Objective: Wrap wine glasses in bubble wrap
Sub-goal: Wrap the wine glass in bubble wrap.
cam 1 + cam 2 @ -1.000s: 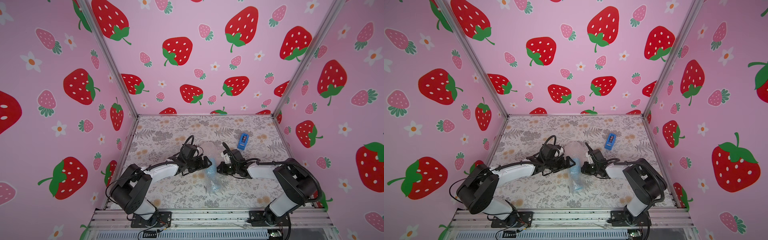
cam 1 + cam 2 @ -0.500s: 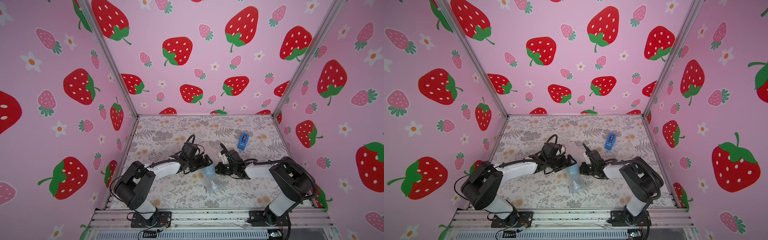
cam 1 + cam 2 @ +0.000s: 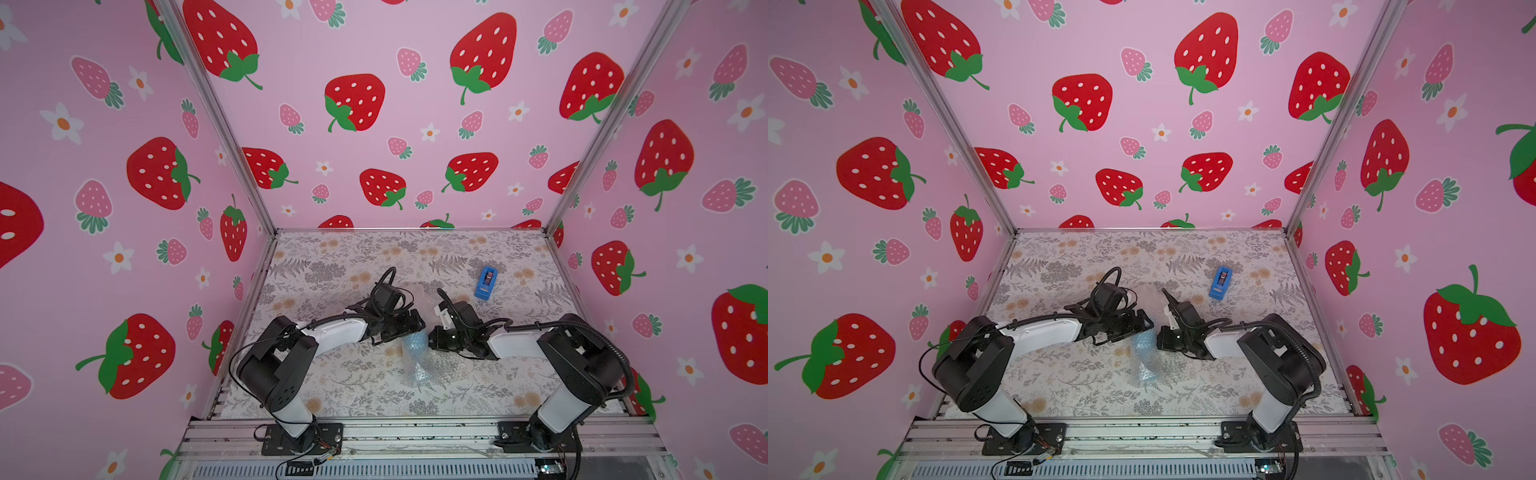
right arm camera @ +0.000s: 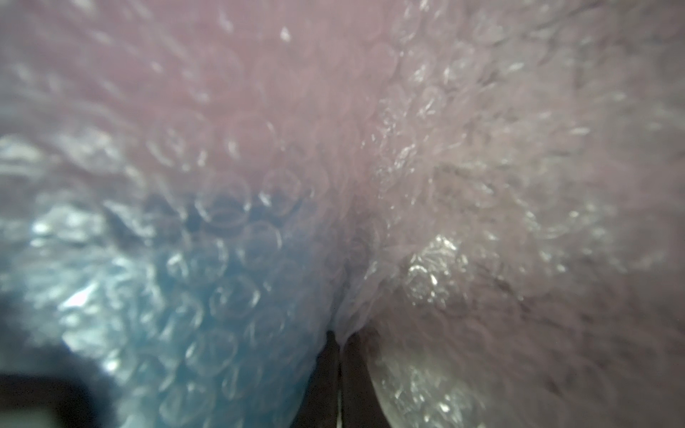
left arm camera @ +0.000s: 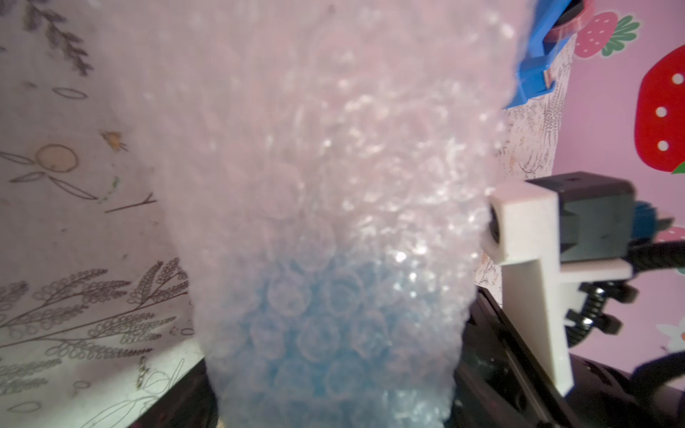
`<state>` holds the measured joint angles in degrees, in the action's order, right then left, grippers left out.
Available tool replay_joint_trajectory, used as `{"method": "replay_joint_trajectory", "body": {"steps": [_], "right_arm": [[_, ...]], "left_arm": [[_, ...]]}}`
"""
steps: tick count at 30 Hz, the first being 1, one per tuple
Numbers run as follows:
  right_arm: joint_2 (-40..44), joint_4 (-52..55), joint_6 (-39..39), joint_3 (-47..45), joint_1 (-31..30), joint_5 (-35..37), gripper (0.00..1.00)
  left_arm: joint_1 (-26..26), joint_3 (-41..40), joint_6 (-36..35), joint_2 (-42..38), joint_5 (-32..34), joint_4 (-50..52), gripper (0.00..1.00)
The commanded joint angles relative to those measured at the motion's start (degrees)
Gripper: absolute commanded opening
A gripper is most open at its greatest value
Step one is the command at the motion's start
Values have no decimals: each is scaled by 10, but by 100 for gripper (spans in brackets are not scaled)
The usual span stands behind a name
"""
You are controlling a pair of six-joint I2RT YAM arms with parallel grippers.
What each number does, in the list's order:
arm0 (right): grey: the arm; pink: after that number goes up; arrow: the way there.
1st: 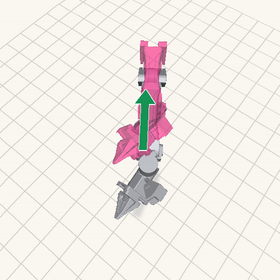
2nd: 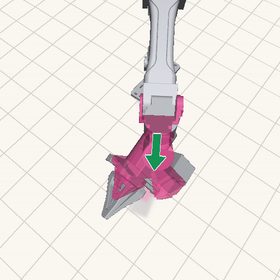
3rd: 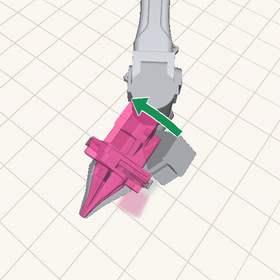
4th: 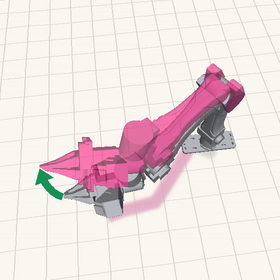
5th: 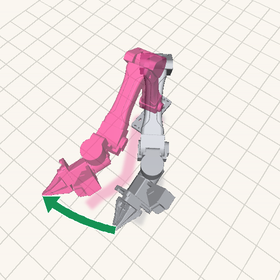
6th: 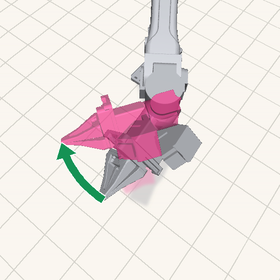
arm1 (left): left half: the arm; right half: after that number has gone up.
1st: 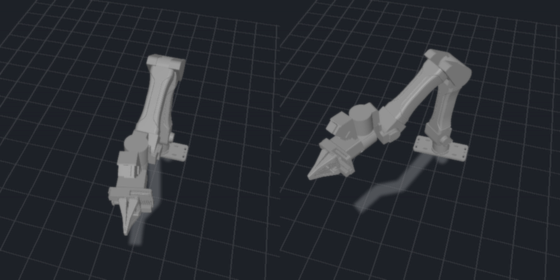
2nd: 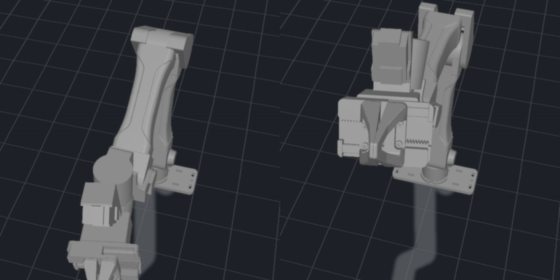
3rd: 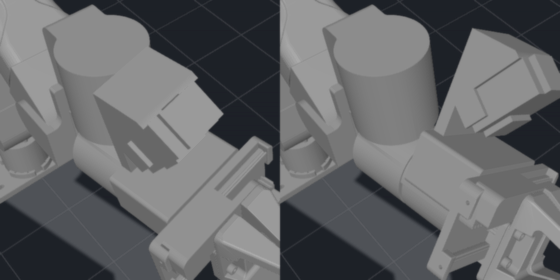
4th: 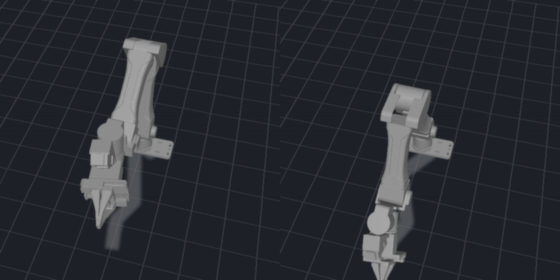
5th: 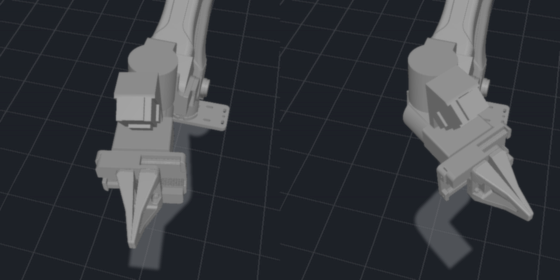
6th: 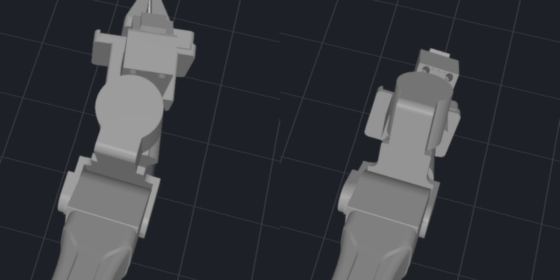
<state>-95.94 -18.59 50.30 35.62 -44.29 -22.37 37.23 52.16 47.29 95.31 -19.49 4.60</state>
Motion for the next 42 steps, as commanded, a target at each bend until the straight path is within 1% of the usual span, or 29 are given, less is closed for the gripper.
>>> {"method": "replay_joint_trajectory", "body": {"steps": [1, 3, 6, 9, 12, 16, 17, 23, 30, 33, 36, 39, 42], "right_arm": [[-14, 11, 12, 2, -8, 15, 8], [-14, 12, 12, 3, -7, 16, 12], [-14, 18, 9, 3, -7, 19, 13], [-13, 25, 4, 0, -7, 25, 16], [-11, 27, 0, -5, -7, 31, 23], [-2, 37, -5, -11, -8, 37, 30], [2, 43, -8, -11, -7, 40, 31], [45, 86, -25, -18, -1, 53, 34], [99, 132, -31, -36, 15, 60, 34], [126, 145, -34, -43, 19, 60, 34], [154, 157, -33, -46, 19, 59, 34], [175, 159, -29, -47, 19, 52, 35], [184, 131, -13, -53, 18, 32, 34]], "left_arm": [[8, 29, -21, 6, 14, 46, 82], [10, 40, -30, 9, 27, 68, 76], [14, 58, -45, 15, 45, 105, 73], [21, 81, -61, 24, 66, 154, 71], [27, 107, -75, 33, 87, 203, 70], [38, 141, -92, 45, 113, 260, 69], [41, 151, -97, 48, 135, 274, 69], [63, 175, -113, 59, 178, 310, 68], [73, 167, -116, 59, 197, 302, 67], [78, 172, -117, 60, 204, 305, 67], [86, 189, -116, 67, 227, 326, 68], [98, 212, -111, 79, 255, 353, 68], [107, 228, -103, 91, 270, 369, 68]]}}
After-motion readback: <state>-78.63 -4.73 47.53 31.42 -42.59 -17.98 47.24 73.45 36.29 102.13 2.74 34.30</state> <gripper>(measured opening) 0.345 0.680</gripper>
